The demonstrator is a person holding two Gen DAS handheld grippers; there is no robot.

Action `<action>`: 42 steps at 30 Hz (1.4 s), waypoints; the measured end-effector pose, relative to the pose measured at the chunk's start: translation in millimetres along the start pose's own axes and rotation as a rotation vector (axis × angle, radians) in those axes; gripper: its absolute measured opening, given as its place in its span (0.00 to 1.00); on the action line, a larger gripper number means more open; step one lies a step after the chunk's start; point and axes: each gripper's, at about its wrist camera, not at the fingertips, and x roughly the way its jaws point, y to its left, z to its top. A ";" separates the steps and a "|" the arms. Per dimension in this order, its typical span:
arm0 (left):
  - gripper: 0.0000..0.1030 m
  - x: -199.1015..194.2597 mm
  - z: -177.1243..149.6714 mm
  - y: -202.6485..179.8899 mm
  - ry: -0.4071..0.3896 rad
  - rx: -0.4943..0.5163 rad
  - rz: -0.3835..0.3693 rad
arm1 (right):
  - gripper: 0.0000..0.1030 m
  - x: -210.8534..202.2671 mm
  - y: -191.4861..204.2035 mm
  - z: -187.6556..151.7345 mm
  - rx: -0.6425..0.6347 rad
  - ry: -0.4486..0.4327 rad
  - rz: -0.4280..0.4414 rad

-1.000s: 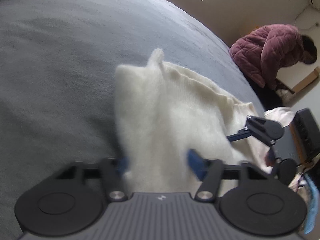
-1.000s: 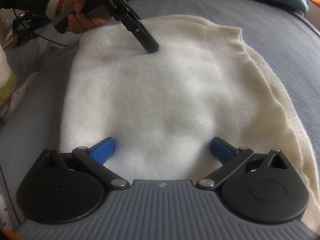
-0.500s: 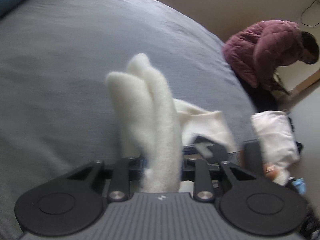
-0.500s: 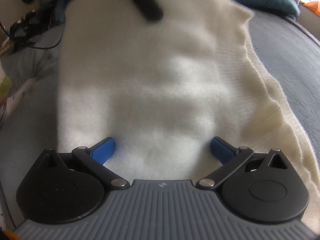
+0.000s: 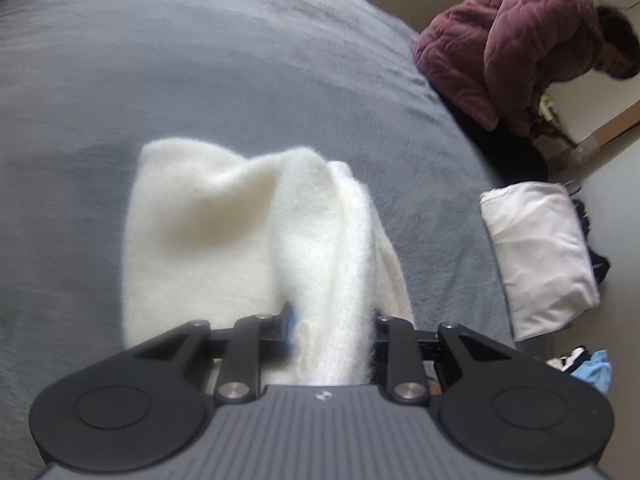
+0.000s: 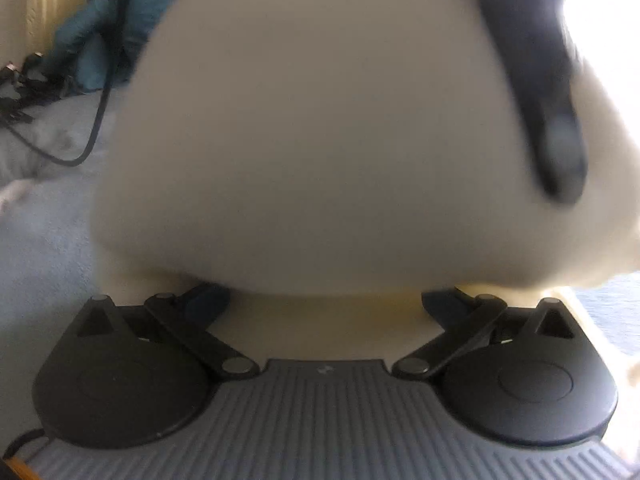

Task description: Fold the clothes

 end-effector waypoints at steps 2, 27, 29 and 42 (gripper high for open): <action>0.32 13.8 -1.0 -10.9 0.029 0.017 0.014 | 0.99 -13.9 4.0 -5.5 -0.003 0.003 -0.056; 0.71 -104.9 -21.1 -18.7 -0.234 0.493 0.313 | 0.99 -112.1 -30.3 -97.0 0.817 -0.214 -0.102; 0.70 -101.3 -43.1 4.5 -0.218 0.542 0.323 | 0.99 -115.5 -39.1 -110.8 1.014 -0.301 -0.047; 0.72 -47.3 -159.7 11.8 -0.109 0.937 0.029 | 0.99 -79.6 -103.3 -110.0 1.635 -0.366 0.185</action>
